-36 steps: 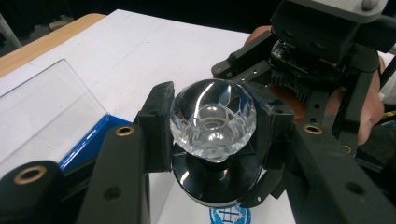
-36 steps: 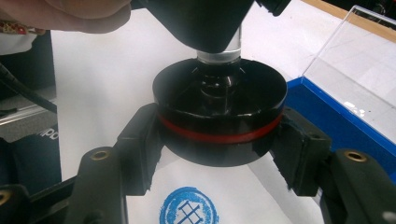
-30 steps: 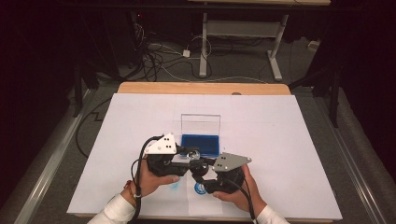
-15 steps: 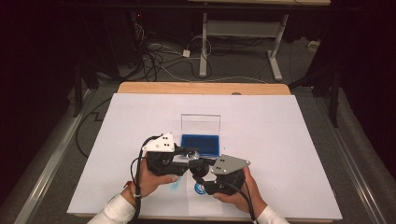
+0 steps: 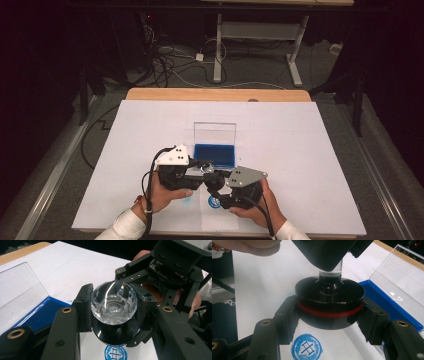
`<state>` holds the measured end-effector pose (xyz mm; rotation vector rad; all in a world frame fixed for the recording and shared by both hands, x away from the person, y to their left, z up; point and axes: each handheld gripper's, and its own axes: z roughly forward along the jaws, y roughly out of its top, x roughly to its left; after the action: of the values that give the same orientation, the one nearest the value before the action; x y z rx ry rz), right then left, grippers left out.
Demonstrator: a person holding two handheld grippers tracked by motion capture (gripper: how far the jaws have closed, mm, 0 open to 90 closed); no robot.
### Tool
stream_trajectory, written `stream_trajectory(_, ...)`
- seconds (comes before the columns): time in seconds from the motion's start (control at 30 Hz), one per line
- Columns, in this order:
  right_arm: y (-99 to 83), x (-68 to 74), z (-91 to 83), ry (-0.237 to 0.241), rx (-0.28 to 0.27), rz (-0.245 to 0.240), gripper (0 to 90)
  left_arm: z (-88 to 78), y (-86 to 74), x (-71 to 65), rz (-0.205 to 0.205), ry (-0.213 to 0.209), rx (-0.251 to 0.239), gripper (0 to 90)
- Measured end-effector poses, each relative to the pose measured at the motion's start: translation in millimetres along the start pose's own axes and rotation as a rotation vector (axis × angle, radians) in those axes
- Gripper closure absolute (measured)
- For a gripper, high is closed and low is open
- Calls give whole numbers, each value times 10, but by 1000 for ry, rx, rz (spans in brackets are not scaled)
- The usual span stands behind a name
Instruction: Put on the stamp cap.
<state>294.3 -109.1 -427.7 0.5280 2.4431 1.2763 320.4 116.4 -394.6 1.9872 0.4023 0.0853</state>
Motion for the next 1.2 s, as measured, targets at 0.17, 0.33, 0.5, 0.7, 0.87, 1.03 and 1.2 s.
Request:
stream_trajectory(0.17,-21,-1,13,4,5,-2,387,18,6,-13,9,8,21,541)
stream_trajectory(0.33,-32,-5,17,2,3,-4,386,22,14,-21,17,13,27,541)
stream_trajectory(0.5,-53,-2,27,-1,13,-11,386,46,11,-41,27,22,47,541)
stream_trajectory(0.7,-65,-6,41,1,18,-19,385,57,14,-53,38,28,58,541)
stream_trajectory(0.87,-73,-3,46,2,15,-16,385,57,20,-64,45,34,64,542)
stream_trajectory(1.03,-81,-4,54,6,13,-16,385,61,23,-69,53,40,74,541)
stream_trajectory(1.2,-79,-2,51,2,12,-21,384,57,28,-71,57,41,74,542)
